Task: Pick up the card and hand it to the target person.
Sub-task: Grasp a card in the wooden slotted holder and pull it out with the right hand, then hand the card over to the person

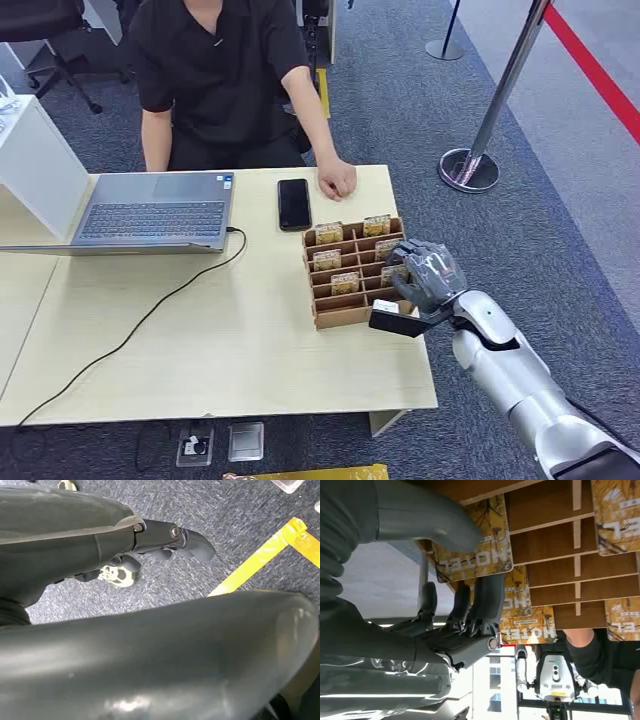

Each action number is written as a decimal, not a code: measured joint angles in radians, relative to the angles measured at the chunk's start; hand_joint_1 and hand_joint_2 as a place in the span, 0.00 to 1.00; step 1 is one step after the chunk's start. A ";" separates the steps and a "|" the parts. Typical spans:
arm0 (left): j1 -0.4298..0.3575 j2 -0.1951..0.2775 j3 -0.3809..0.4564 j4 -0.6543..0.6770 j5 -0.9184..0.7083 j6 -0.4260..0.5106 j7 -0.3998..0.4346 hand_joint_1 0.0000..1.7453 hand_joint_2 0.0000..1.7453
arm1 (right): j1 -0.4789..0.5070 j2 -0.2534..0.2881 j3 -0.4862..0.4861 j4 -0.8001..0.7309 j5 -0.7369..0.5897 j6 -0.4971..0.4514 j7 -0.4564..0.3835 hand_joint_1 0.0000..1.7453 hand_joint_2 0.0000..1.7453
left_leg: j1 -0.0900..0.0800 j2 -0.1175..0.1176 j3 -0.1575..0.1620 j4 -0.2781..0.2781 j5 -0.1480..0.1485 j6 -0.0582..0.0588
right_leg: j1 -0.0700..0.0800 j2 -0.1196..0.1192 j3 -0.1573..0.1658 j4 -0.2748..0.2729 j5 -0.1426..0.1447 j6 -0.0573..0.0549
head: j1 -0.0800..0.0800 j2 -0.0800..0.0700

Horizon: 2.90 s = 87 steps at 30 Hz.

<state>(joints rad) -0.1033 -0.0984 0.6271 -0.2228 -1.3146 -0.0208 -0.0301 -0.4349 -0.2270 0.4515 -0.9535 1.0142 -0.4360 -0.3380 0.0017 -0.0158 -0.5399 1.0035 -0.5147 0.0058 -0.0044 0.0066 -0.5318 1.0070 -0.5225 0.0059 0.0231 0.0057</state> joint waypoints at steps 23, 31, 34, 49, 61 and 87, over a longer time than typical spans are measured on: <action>0.001 0.000 0.000 0.000 -0.002 0.052 -0.030 0.00 1.00 | -0.025 0.002 0.036 0.028 -0.054 -0.029 -0.006 1.00 1.00 | 0.000 0.000 0.000 0.000 0.001 0.000 | 0.000 0.000 0.000 0.000 0.001 0.001 | 0.000 0.000; 0.000 0.000 -0.001 0.000 -0.004 0.066 -0.016 0.00 1.00 | -0.025 -0.013 0.016 -0.047 -0.108 -0.117 0.005 1.00 1.00 | 0.000 0.000 0.000 0.000 0.001 0.000 | 0.000 0.000 0.000 0.000 0.001 0.001 | 0.000 0.000; 0.000 0.000 -0.005 0.000 -0.009 0.067 -0.013 0.00 1.00 | -0.028 -0.016 -0.019 -0.124 -0.106 -0.190 0.011 1.00 1.00 | 0.000 0.000 0.000 0.000 0.001 0.000 | 0.000 0.000 0.000 0.000 0.001 0.001 | 0.000 0.000; -0.024 -0.015 -0.024 0.000 -0.037 0.050 0.014 0.00 1.00 | -0.108 0.218 -0.323 -0.328 0.069 -0.255 -0.246 1.00 1.00 | 0.000 0.000 0.000 0.000 0.002 0.000 | 0.000 0.000 0.000 0.001 0.001 0.001 | 0.000 0.000; -0.051 -0.022 -0.072 0.000 -0.090 0.038 0.037 0.00 1.00 | -0.166 0.450 -0.536 -0.189 0.300 -0.255 -0.338 0.99 1.00 | 0.000 0.001 0.000 0.000 0.002 0.000 | 0.000 0.001 0.000 0.002 0.001 0.000 | 0.000 0.000; -0.023 -0.028 -0.079 0.004 -0.045 0.021 0.056 0.00 0.00 | 0.009 0.406 -0.862 -0.349 -0.253 -0.257 -0.357 0.00 0.00 | 0.000 -0.001 -0.002 0.001 0.001 0.000 | 0.000 -0.001 -0.001 0.000 0.002 0.000 | 0.002 0.000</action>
<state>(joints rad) -0.1264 -0.1261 0.5484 -0.2187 -1.3594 0.0005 0.0257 -0.4256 0.1791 -0.4102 -1.3024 0.7609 -0.6929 -0.6949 0.0015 -0.0170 -0.5416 1.0046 -0.5133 0.0057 -0.0047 0.0059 -0.5332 1.0069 -0.5209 0.0064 0.0251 0.0054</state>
